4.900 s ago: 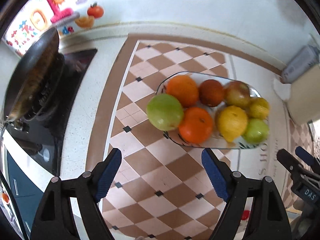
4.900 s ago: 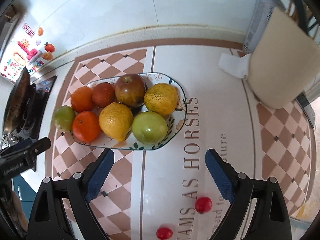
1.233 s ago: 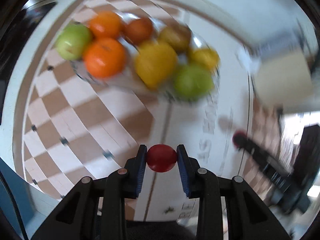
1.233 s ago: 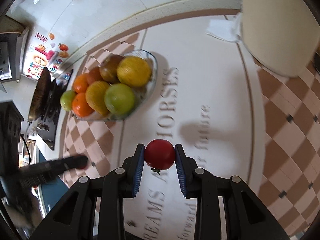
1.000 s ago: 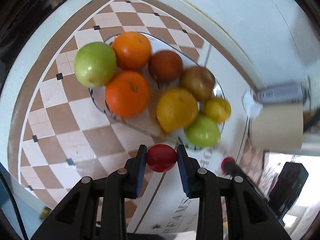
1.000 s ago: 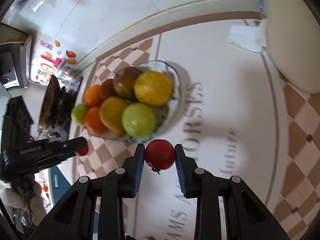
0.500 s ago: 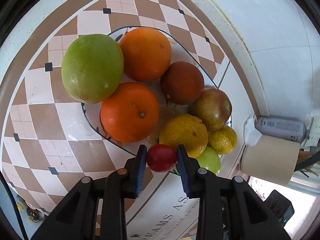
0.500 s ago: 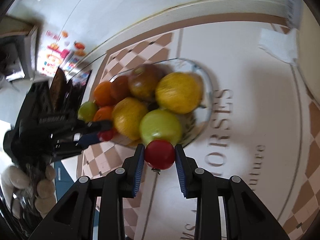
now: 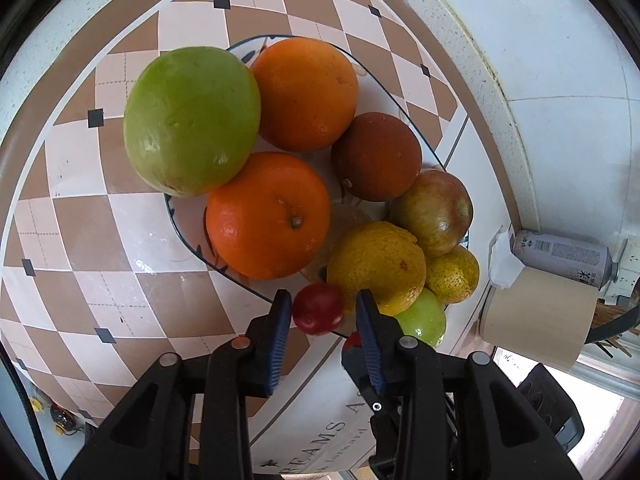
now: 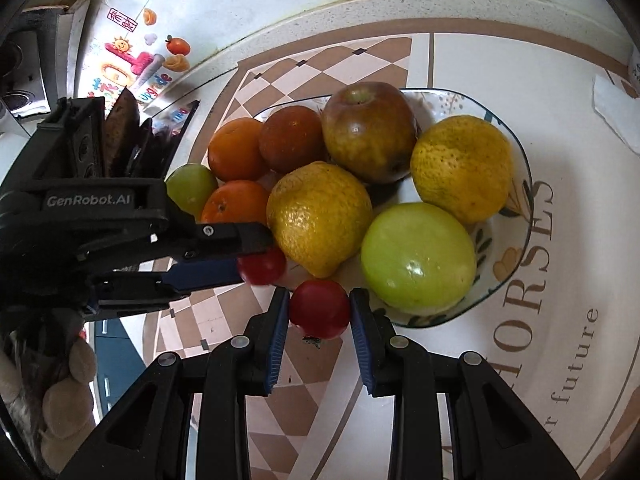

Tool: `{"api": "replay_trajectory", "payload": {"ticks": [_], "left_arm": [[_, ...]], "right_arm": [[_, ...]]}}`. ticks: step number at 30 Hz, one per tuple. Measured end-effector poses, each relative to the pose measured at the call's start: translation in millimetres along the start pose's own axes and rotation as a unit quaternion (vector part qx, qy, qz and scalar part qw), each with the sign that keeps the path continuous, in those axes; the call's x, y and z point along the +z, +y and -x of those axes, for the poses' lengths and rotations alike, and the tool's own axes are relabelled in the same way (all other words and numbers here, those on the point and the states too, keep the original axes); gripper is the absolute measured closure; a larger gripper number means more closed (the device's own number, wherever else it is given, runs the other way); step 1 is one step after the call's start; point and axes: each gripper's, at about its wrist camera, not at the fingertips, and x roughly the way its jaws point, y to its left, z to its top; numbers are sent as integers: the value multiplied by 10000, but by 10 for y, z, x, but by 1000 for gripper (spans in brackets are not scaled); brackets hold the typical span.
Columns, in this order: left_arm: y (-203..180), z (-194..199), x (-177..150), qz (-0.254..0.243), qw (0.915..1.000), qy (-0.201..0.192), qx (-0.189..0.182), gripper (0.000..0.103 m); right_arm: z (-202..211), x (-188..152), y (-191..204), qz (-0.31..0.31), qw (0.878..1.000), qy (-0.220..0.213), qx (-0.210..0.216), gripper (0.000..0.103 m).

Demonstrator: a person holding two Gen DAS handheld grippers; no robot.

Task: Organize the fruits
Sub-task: 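Carry both cherry tomatoes onto the white plate and open both tools, then lift both tools away from the plate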

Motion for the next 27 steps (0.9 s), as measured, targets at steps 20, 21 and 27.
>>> {"api": "replay_trajectory", "payload": {"ticks": [20, 21, 27], "left_arm": [[-155, 170, -238, -807, 9941, -193, 704, 66], [-181, 200, -280, -984, 9909, -282, 878, 65], [-298, 372, -584, -1882, 9606, -853, 1860, 35]], "right_arm": [[519, -144, -16, -178, 9959, -382, -803, 22], [587, -152, -27, -175, 9948, -428, -911, 21], [965, -191, -59, -175, 9851, -626, -1592, 10]]}}
